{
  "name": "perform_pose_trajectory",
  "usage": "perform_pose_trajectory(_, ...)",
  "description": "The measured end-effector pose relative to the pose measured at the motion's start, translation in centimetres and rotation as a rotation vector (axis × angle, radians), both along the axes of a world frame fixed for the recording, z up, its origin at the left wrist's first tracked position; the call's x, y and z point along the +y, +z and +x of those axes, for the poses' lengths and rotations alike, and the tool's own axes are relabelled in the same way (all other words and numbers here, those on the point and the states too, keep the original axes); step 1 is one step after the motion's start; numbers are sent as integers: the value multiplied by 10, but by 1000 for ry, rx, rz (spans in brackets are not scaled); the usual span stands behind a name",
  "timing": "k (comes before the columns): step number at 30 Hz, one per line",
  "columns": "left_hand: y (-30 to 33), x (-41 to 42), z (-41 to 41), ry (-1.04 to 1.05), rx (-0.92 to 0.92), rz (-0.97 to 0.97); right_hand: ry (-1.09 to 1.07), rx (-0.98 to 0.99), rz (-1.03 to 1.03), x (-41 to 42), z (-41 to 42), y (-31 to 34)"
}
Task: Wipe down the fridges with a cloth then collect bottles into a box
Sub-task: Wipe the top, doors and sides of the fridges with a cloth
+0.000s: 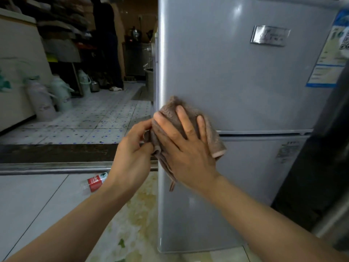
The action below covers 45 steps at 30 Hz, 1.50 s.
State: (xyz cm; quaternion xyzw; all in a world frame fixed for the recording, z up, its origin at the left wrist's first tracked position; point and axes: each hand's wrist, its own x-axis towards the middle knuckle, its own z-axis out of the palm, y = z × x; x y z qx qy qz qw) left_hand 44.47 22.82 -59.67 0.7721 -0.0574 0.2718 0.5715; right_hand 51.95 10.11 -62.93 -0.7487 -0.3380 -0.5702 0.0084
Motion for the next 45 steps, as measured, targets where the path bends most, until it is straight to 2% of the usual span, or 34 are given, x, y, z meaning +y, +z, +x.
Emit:
perform_pose_trajectory(5,2,-1,-1,1,20,-38,-20,-93,-77,-47,10,2)
perform_pose_trajectory(12,-5,-26,24,293,-58,8,-243,-16,20,-170,39,-16)
perform_pose_trajectory(16,-12,-26,32,333,-124,76,-309,117,247,-213,44,-26)
perform_pose_trajectory(19,-16,-25,35,351,-177,137,-214,172,363,-211,45,-24)
perform_pose_trajectory(23,-25,-24,42,383,-242,132,-36,207,880,-192,57,7)
perform_pose_trajectory(25,-28,-23,45,409,-258,135,-5,196,1038,-190,63,16)
perform_pose_trajectory(28,-33,-17,54,410,-289,128,15,227,1023,-190,63,7)
perform_pose_trajectory(31,-36,-12,60,401,-310,113,-51,246,961,-187,55,-28)
perform_pose_trajectory(35,-32,-17,53,384,-269,72,-181,446,898,-179,33,-88)
perform_pose_trajectory(38,-48,-21,39,381,-204,17,-167,532,893,-174,23,-88)
perform_pose_trajectory(41,-78,-22,23,344,-91,68,-152,408,935,-158,30,-44)
perform_pose_trajectory(43,-89,-24,19,315,-44,137,-223,267,978,-146,37,-23)
perform_pose_trajectory(45,-91,-27,19,325,-43,161,-241,198,900,-134,35,-30)
